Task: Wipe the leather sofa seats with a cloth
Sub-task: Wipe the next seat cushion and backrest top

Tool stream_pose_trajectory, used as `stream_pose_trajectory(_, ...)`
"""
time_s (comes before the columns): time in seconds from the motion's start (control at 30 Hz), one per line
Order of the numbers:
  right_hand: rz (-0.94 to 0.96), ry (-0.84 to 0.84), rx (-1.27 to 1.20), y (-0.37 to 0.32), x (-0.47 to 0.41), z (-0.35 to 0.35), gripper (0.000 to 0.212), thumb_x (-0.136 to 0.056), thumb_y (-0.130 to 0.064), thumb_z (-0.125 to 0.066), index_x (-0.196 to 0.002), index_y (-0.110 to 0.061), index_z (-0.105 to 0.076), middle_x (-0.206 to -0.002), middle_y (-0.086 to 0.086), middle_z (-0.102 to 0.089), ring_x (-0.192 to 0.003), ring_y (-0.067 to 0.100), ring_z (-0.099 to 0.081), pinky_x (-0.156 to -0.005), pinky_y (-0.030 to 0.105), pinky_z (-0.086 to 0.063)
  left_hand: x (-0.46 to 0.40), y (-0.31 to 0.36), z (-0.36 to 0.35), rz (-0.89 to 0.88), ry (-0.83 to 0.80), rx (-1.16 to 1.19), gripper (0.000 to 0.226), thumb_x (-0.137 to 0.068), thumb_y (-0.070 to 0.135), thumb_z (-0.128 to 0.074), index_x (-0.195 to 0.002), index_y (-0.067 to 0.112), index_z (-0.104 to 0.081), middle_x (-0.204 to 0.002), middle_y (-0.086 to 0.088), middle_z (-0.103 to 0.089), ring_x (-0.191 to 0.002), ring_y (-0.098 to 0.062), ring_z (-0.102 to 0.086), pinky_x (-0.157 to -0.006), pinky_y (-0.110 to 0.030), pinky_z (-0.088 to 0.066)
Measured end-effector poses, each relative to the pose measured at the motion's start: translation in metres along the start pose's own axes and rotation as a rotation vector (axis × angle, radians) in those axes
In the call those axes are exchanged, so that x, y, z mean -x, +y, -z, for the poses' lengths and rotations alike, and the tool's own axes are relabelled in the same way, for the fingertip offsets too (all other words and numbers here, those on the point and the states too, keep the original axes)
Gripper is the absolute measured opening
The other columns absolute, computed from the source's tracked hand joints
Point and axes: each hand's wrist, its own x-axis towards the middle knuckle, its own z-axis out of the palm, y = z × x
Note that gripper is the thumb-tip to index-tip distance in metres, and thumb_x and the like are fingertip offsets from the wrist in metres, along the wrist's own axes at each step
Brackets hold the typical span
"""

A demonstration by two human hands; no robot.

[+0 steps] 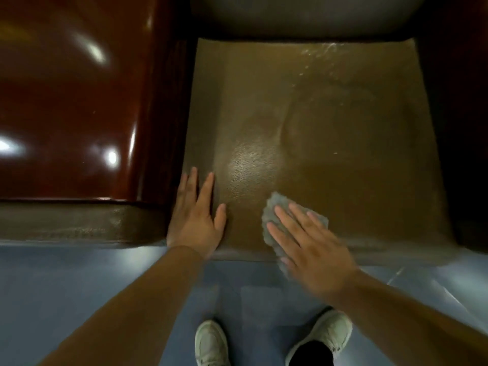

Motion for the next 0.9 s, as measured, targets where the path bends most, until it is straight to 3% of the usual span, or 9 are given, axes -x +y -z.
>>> stream_pose_trajectory(0.07, -0.112, -0.021, 0.014, 0.072, 0.006, 0.013, 0.063, -0.103, -0.039, -0.033, -0.157, -0.008, -0.04, -0.164, 0.024, -0.031, -0.152, 0.044, -0.029, -0.118, 0.056, -0.03, 0.0, 0.01, 0.01, 0.061, -0.042, 0.008, 0.069, -0.104, 0.053, -0.04, -0.166, 0.029, -0.021, -0.176, 0.002, 0.0, -0.162, -0.016, 0.006, -0.13, -0.041, -0.008)
stream_pose_trajectory(0.13, -0.556, -0.024, -0.082, 0.16, -0.003, 0.032, 0.063, -0.098, -0.037, -0.031, -0.142, 0.004, -0.051, -0.149, 0.036, -0.044, -0.137, 0.053, -0.042, -0.11, 0.059, -0.038, -0.007, 0.026, 0.021, 0.075, -0.01, -0.007, 0.069, -0.103, 0.052, -0.044, -0.164, 0.024, -0.028, -0.175, -0.004, -0.008, -0.162, -0.023, -0.004, -0.131, -0.047, -0.013)
stream_pose_trajectory(0.23, -0.908, -0.05, -0.129, 0.214, -0.014, 0.04, 0.075, -0.099, -0.04, -0.02, -0.151, 0.013, -0.035, -0.158, 0.042, -0.025, -0.149, 0.056, -0.022, -0.125, 0.059, -0.018, -0.041, 0.087, 0.019, -0.045, 0.119, -0.003, 0.067, -0.105, 0.049, -0.045, -0.162, 0.017, -0.031, -0.174, -0.01, -0.014, -0.161, -0.028, -0.01, -0.131, -0.046, -0.01)
stream_pose_trajectory(0.33, -0.646, 0.182, -0.063, 0.134, -0.025, 0.011, 0.073, -0.096, -0.034, -0.025, -0.151, 0.013, -0.038, -0.158, 0.038, -0.032, -0.148, 0.054, -0.029, -0.12, 0.064, -0.028, -0.073, 0.159, -0.009, -0.007, 0.114, 0.028, 0.073, -0.103, 0.056, -0.034, -0.165, 0.016, -0.026, -0.175, -0.011, -0.013, -0.162, -0.027, -0.007, -0.132, -0.047, -0.005)
stream_pose_trajectory(0.47, -0.228, 0.115, -0.122, 0.089, 0.027, -0.014, 0.066, -0.107, -0.043, -0.028, -0.166, -0.018, -0.013, -0.174, 0.009, -0.002, -0.161, 0.028, 0.003, -0.13, 0.047, -0.007, -0.074, 0.171, -0.045, -0.003, 0.154, -0.123, 0.081, -0.099, 0.057, -0.032, -0.167, 0.015, -0.02, -0.175, -0.012, -0.012, -0.162, -0.028, -0.005, -0.132, -0.05, -0.003)
stream_pose_trajectory(0.53, -0.336, 0.1, -0.048, 0.134, 0.053, -0.023, 0.065, -0.107, -0.045, -0.021, -0.166, -0.021, -0.005, -0.174, 0.005, 0.006, -0.16, 0.025, 0.008, -0.13, 0.047, -0.009, -0.076, 0.166, -0.049, -0.019, 0.181, -0.116, 0.08, -0.098, 0.055, -0.035, -0.166, 0.015, -0.02, -0.175, -0.011, -0.013, -0.162, -0.027, -0.006, -0.132, -0.049, -0.003)
stream_pose_trajectory(0.67, -0.935, 0.168, -0.244, 0.149, 0.084, -0.032, 0.068, -0.107, -0.046, -0.019, -0.165, -0.015, -0.007, -0.173, 0.01, 0.002, -0.16, 0.024, 0.008, -0.129, 0.05, -0.017, -0.08, 0.168, -0.058, -0.012, 0.243, -0.084, 0.081, -0.094, 0.051, -0.042, -0.164, 0.013, -0.025, -0.173, -0.013, -0.019, -0.161, -0.031, -0.011, -0.131, -0.05, -0.004)
stream_pose_trajectory(0.8, -0.916, 0.157, -0.334, 0.081, 0.09, -0.034, 0.068, -0.104, -0.04, -0.028, -0.164, -0.01, -0.018, -0.171, 0.019, -0.01, -0.16, 0.037, -0.005, -0.124, 0.062, -0.023, -0.08, 0.166, -0.059, -0.012, 0.255, -0.081, 0.082, -0.092, 0.049, -0.043, -0.162, 0.009, -0.028, -0.172, -0.016, -0.021, -0.16, -0.034, -0.014, -0.131, -0.053, -0.006)
stream_pose_trajectory(0.9, -0.809, 0.166, -0.261, 0.145, 0.053, -0.02, 0.071, -0.105, -0.046, -0.027, -0.165, -0.01, -0.018, -0.171, 0.022, -0.012, -0.159, 0.037, -0.008, -0.127, 0.054, -0.019, -0.081, 0.165, -0.065, -0.009, 0.256, -0.094, 0.083, -0.092, 0.049, -0.042, -0.163, 0.009, -0.027, -0.172, -0.016, -0.02, -0.161, -0.034, -0.013, -0.131, -0.053, -0.005)
